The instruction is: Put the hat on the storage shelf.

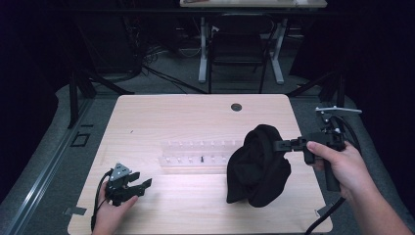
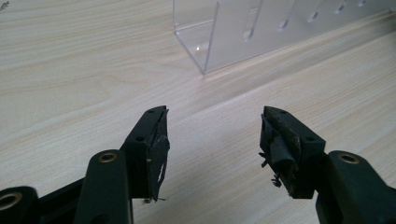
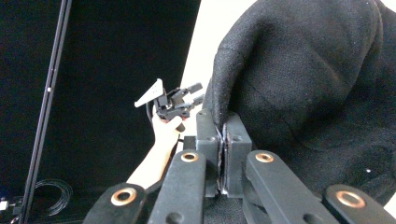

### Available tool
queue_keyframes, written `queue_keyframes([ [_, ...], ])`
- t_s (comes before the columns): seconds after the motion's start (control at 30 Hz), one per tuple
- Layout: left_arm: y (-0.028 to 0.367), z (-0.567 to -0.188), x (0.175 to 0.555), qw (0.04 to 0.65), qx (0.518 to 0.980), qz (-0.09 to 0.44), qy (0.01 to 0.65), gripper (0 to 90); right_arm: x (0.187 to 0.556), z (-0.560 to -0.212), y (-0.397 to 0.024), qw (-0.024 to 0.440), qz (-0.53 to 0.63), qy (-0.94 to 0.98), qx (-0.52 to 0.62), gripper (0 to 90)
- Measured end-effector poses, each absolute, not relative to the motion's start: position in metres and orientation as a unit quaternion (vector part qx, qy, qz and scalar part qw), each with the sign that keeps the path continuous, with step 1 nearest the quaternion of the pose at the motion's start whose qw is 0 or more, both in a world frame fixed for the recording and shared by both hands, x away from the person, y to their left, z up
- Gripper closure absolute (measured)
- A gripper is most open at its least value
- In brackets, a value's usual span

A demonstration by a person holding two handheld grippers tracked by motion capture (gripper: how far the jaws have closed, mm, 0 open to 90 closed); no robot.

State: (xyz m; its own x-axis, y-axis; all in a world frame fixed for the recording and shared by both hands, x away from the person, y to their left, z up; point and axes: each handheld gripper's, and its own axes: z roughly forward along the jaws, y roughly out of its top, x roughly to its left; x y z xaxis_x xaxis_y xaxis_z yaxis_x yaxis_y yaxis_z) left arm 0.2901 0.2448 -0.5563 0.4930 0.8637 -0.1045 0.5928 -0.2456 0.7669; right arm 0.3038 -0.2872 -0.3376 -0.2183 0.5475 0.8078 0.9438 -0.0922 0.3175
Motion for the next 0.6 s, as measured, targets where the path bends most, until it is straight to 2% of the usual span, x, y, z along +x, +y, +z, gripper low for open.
queue_keyframes([
  [0.6,0.246,-0.556,0.290,0.388,0.772,0.171,0.473,41.5,0.312,-0.310,-0.283,0.201,-0.477,-0.639,-0.568,87.9],
])
